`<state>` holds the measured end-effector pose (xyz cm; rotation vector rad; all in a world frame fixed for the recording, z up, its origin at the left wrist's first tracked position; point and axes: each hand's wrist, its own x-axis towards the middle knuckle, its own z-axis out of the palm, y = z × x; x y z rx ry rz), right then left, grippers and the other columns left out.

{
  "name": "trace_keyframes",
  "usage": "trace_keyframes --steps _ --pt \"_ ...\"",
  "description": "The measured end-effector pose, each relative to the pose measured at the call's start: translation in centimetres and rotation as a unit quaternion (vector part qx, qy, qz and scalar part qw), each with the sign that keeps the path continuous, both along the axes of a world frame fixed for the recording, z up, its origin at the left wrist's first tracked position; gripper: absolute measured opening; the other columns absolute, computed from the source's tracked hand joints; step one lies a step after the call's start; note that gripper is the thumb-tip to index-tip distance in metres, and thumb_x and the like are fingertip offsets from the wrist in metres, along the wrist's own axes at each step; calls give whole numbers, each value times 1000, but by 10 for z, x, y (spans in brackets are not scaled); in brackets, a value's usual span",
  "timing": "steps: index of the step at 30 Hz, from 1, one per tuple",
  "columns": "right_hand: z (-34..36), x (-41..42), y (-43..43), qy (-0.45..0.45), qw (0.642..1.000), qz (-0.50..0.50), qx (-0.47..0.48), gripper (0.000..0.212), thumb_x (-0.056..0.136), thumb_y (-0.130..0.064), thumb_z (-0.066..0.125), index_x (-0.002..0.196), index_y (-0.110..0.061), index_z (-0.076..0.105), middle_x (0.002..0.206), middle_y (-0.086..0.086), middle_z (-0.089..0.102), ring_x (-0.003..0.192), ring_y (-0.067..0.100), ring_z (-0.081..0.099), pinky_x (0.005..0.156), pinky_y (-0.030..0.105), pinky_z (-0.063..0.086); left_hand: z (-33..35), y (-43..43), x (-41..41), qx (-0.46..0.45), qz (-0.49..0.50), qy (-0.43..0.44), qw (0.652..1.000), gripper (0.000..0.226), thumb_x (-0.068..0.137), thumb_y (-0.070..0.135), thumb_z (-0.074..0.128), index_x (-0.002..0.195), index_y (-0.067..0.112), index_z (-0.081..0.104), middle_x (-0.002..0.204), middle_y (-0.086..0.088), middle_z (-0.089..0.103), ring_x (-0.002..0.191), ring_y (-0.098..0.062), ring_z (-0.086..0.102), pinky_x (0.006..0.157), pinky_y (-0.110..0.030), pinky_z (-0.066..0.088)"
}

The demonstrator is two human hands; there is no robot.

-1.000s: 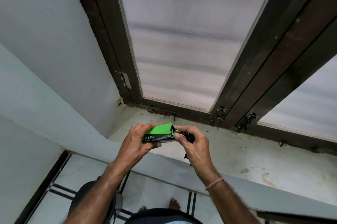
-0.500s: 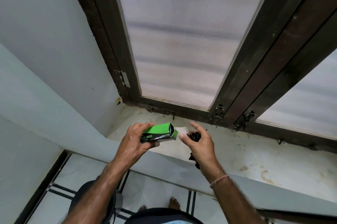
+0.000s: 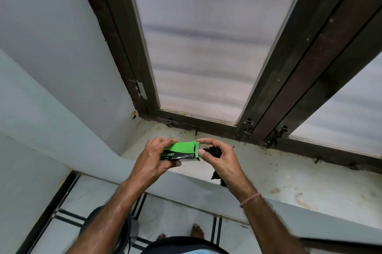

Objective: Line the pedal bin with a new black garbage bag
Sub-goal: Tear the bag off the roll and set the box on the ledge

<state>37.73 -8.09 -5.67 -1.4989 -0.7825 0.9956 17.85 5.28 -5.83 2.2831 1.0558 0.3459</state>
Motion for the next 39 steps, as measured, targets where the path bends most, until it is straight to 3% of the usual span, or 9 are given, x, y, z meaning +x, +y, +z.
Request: trace_keyframes --steps 3,6,9,13,16,22,26,31,39 --pt "0 1 3 -7 1000 5 -5 21 92 -27 82 112 -31 77 84 -8 70 80 3 67 71 21 57 1 1 -2 3 -3 -2 1000 56 80 44 85 131 41 61 115 11 59 108 -9 49 83 -35 53" --pt "-3 -2 4 -1 1000 3 3 17 92 -22 82 107 -28 75 80 -12 70 76 0 65 67 14 52 2 -1 -1 8 -10 0 1000 55 81 42 85 130 42 60 115 12 59 108 -9 49 83 -36 53" --pt "-8 -8 6 7 1000 -30 3 16 93 -20 80 103 -27 70 84 0 71 78 1 66 69 17 54 1 -3 3 11 -4 4 1000 56 82 41 85 132 37 62 117 9 59 110 -10 49 83 -33 51" --pt "-14 -20 7 5 998 -61 -7 8 99 -26 73 106 -30 76 91 3 71 72 -1 61 47 26 52 -1 -2 3 3 19 17 1000 57 83 41 84 135 35 62 116 7 59 113 -13 49 85 -35 51" --pt "-17 -22 10 -10 998 -68 3 14 98 -25 75 111 -28 80 96 0 77 85 11 68 57 32 56 -3 -3 5 6 35 21 999 56 82 42 85 133 35 63 111 7 58 110 -15 49 82 -34 51" --pt "-30 -25 27 -38 996 -74 -39 20 91 -23 82 111 -23 83 78 -21 74 72 -2 67 64 26 54 -12 7 6 27 51 75 995 59 84 43 82 138 36 59 115 6 56 114 -16 46 78 -35 53" --pt "-43 -29 48 -35 991 -100 -82 8 89 -19 82 97 -22 81 86 -10 74 80 7 68 68 33 63 -20 19 11 43 44 125 990 63 88 36 80 145 34 55 122 2 55 120 -17 46 76 -32 49" --pt "-47 -24 67 18 992 -73 -104 14 90 -19 81 103 -23 82 107 -3 76 93 11 69 70 15 57 -30 38 8 65 44 170 982 66 89 27 79 149 32 52 134 -6 59 126 -24 48 92 -40 51" --pt "-43 -21 53 57 990 -72 -103 22 95 -30 77 116 -27 76 127 -4 67 108 8 64 57 8 53 -34 28 7 84 39 164 982 79 84 48 79 153 31 45 149 -2 49 144 -24 37 121 -55 24"
